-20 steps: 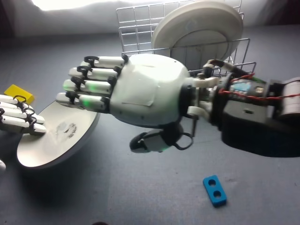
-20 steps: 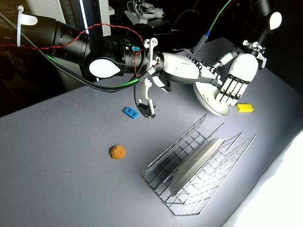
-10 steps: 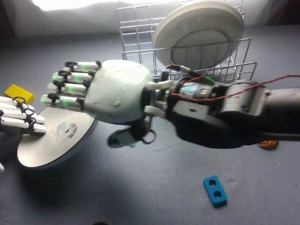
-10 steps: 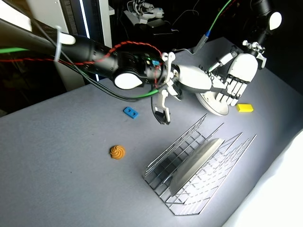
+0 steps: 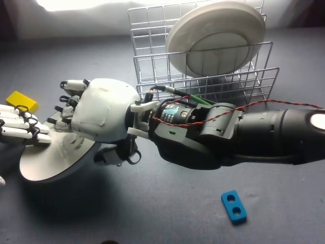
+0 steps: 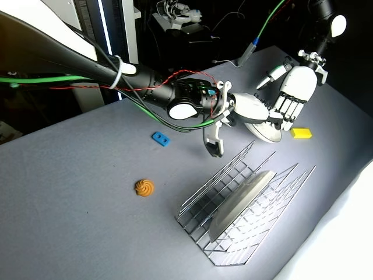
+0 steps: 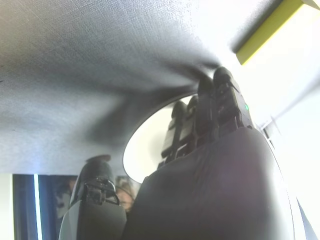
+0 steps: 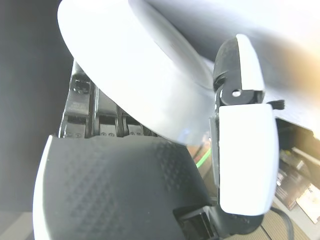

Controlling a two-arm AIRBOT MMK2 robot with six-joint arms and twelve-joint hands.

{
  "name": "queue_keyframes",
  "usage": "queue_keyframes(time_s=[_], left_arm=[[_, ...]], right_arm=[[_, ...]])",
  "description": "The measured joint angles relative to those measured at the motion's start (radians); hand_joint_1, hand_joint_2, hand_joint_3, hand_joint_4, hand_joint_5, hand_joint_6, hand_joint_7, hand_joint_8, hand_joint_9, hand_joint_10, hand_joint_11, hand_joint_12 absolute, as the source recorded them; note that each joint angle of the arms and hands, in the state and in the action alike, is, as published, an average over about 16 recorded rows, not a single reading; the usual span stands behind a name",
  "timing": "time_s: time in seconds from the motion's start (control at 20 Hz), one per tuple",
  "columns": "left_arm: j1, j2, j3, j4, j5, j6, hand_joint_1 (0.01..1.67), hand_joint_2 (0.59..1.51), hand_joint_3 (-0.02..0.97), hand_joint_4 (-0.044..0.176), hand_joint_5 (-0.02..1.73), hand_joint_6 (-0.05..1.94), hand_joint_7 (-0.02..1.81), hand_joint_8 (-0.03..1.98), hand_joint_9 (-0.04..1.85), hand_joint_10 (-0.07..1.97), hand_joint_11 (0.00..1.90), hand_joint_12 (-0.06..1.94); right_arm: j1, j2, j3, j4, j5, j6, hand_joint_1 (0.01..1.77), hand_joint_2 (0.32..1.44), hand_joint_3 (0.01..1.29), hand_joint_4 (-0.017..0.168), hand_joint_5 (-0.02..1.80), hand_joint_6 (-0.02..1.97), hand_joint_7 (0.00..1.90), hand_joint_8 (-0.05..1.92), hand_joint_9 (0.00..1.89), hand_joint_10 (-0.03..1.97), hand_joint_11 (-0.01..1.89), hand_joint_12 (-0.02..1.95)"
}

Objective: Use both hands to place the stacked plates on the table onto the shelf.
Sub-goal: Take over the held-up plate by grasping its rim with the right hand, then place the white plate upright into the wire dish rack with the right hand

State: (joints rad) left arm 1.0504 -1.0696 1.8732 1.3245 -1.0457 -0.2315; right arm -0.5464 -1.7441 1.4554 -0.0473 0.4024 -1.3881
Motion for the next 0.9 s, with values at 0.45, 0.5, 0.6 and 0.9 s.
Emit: queue_keyframes(time_s=[0.45,0.5,0.6,0.9], left_arm=[[-0.019,-0.006,0.003,0.012,-0.004,-0.005,0.01,1.165,0.02,-0.001,0.05,-0.02,0.0,-0.01,0.06,0.02,0.02,0.09],[-0.024,-0.007,0.004,0.016,-0.006,-0.007,0.01,1.164,0.02,0.0,0.05,-0.02,0.0,-0.01,0.06,0.01,0.02,0.1],[-0.04,-0.009,0.008,0.025,-0.009,-0.011,0.01,1.163,0.02,0.001,0.05,-0.01,0.01,-0.01,0.06,0.01,0.02,0.1],[-0.127,-0.007,0.025,0.056,-0.015,-0.027,0.01,1.159,0.02,0.001,0.07,0.0,0.05,0.0,0.06,0.01,0.02,0.12]], right_arm=[[0.007,-0.005,0.009,-0.01,0.036,0.003,1.07,1.05,0.01,-0.007,0.78,0.55,0.93,0.47,1.05,0.34,0.68,1.19],[0.008,0.002,-0.002,-0.01,0.038,0.003,1.09,1.05,0.01,-0.008,0.8,0.6,0.96,0.52,1.09,0.35,0.73,1.18],[0.012,0.021,-0.027,-0.011,0.039,0.004,1.12,1.04,0.01,-0.009,0.81,0.7,0.98,0.62,1.13,0.39,0.79,1.18],[0.031,0.103,-0.142,-0.008,0.021,0.007,1.16,1.03,0.01,-0.007,0.84,0.87,1.01,0.79,1.12,0.55,0.83,1.18]])
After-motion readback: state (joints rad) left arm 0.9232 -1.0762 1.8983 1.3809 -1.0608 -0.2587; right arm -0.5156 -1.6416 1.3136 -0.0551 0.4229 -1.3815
